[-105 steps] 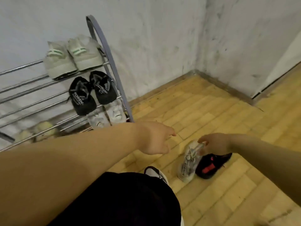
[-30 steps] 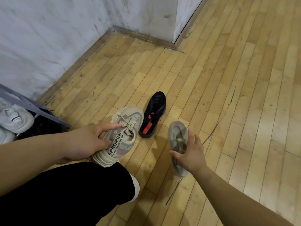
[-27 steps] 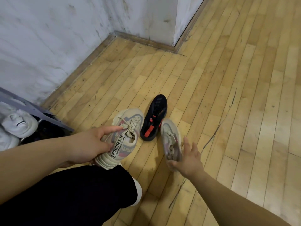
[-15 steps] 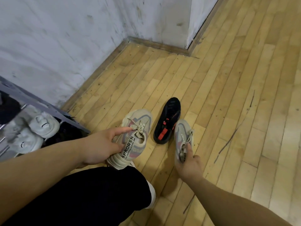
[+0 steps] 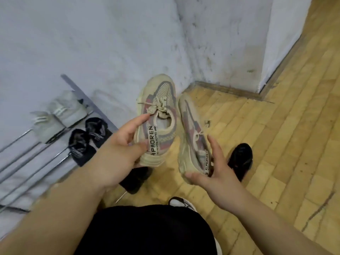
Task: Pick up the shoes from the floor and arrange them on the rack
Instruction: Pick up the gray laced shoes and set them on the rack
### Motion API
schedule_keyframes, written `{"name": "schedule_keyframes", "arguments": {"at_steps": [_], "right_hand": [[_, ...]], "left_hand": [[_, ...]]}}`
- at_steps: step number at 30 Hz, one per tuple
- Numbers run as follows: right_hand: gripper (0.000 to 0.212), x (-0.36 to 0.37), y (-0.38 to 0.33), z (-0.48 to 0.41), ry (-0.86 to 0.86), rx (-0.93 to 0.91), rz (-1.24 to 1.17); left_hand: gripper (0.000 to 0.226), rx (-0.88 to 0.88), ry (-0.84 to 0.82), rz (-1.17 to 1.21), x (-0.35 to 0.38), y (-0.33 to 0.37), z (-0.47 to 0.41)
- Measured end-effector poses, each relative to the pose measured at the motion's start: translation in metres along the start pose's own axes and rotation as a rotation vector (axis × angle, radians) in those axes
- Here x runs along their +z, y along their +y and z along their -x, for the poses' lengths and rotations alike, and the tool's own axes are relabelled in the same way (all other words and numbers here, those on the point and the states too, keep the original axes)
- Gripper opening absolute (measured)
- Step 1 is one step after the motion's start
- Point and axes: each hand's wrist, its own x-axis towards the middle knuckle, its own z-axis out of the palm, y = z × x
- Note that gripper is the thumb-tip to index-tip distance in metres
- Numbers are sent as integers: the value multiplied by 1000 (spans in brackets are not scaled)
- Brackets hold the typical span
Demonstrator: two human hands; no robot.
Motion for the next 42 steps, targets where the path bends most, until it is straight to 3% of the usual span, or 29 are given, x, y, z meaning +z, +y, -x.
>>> {"name": "schedule_keyframes", "arguments": {"at_steps": [9,16,24,29,34,37,42], "right_hand": [[106,181,-167,-48,-437,-414,135],[111,338,-224,-62,-575,-599,299],[107,450,-178,-103,-549,-666,574],[106,470,-139,-137,-456,-673,693],[105,488,-120,-147,-466,-595,768],[103,490,-119,-148,-463,-554,759],[99,487,-121,-141,-485,-559,792]], "left_hand": [[62,121,630,-47,-170,1,142],[64,146,926,17,-271,-50,196],[63,73,933,78,-344,-155,173],[56,-46,849,-88,-361,-191,139],[46,-124,1014,-346,-372,-218,123],[39,-225,989,-457,-372,-226,128],[32,-195,935,-300,-363,-225,135]]}}
